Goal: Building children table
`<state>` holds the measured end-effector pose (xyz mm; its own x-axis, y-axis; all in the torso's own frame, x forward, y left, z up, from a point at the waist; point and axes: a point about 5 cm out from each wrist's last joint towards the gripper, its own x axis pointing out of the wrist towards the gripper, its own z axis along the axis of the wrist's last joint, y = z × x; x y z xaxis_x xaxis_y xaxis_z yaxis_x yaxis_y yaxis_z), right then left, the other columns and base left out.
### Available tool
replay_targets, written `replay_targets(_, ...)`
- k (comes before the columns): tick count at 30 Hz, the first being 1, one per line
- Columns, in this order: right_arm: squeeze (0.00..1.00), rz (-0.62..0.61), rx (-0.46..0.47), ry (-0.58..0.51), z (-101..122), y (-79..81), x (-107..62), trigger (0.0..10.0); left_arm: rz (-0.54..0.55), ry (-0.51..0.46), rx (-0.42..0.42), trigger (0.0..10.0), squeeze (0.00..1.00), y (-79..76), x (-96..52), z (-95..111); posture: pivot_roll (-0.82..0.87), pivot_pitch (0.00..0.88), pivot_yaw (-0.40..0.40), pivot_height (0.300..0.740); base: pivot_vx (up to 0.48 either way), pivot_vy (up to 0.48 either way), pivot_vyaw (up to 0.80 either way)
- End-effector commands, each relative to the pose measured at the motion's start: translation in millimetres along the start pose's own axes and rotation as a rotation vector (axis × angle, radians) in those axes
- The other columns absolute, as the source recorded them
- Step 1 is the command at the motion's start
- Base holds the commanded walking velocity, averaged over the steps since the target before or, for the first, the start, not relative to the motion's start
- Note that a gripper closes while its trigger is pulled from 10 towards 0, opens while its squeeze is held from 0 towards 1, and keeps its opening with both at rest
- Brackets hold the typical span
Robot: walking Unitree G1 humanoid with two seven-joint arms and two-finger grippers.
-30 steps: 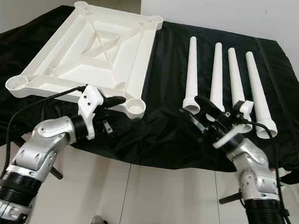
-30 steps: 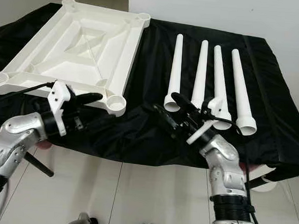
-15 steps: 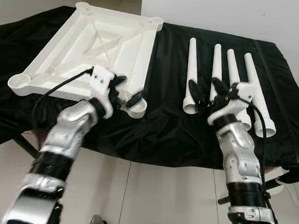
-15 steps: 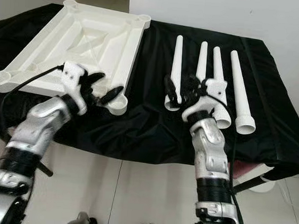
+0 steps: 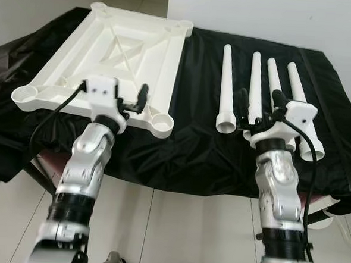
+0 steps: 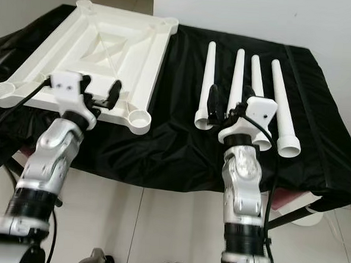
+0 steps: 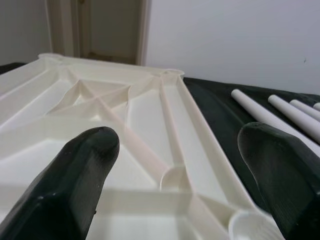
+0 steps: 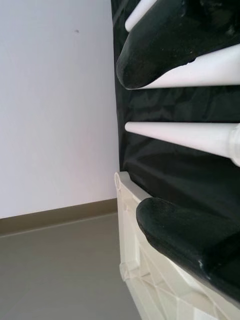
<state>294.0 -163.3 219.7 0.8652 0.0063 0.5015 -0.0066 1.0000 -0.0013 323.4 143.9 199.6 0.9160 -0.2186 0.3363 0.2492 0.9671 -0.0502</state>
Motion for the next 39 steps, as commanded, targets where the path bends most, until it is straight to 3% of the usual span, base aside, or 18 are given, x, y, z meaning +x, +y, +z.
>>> replay_targets(1, 0.0, -0.02, -0.012, 0.007, -2.4, -1.1, -6.3, 10.0, 0.02, 0.008, -0.004, 10.0, 0.0, -1.4, -6.0, -4.1, 0.06, 0.135, -0.035, 0.74, 0.0, 0.0, 0.0)
replay_targets(6, 0.0, -0.016, -0.062, 0.063, -15.6, -3.0, -27.5, 10.0, 0.055, 0.06, 0.047, 10.0, 0.0, -1.1, -25.6, -18.7, 0.07, 0.138, -0.045, 0.74, 0.0, 0.0, 0.0)
replay_targets(13, 0.0, -0.038, -0.089, 0.081, -17.4, -5.2, -34.4, 10.0, 0.066, 0.07, 0.057, 10.0, 0.0, 3.0, -27.7, -15.6, 0.06, 0.144, -0.039, 0.74, 0.0, 0.0, 0.0)
replay_targets(18, 0.0, -0.054, -0.113, 0.036, -7.5, -5.2, -19.9, 10.0, 0.061, 0.015, 0.067, 10.0, 0.0, 1.2, -14.2, 5.6, 0.06, 0.148, -0.035, 0.74, 0.0, 0.0, 0.0)
replay_targets(39, 0.0, -0.035, -0.12, 0.021, -9.1, -0.6, -9.1, 10.0, 0.092, 0.02, 0.052, 10.0, 0.0, 6.4, -12.3, 7.3, 0.07, 0.12, -0.059, 0.74, 0.0, 0.0, 0.0)
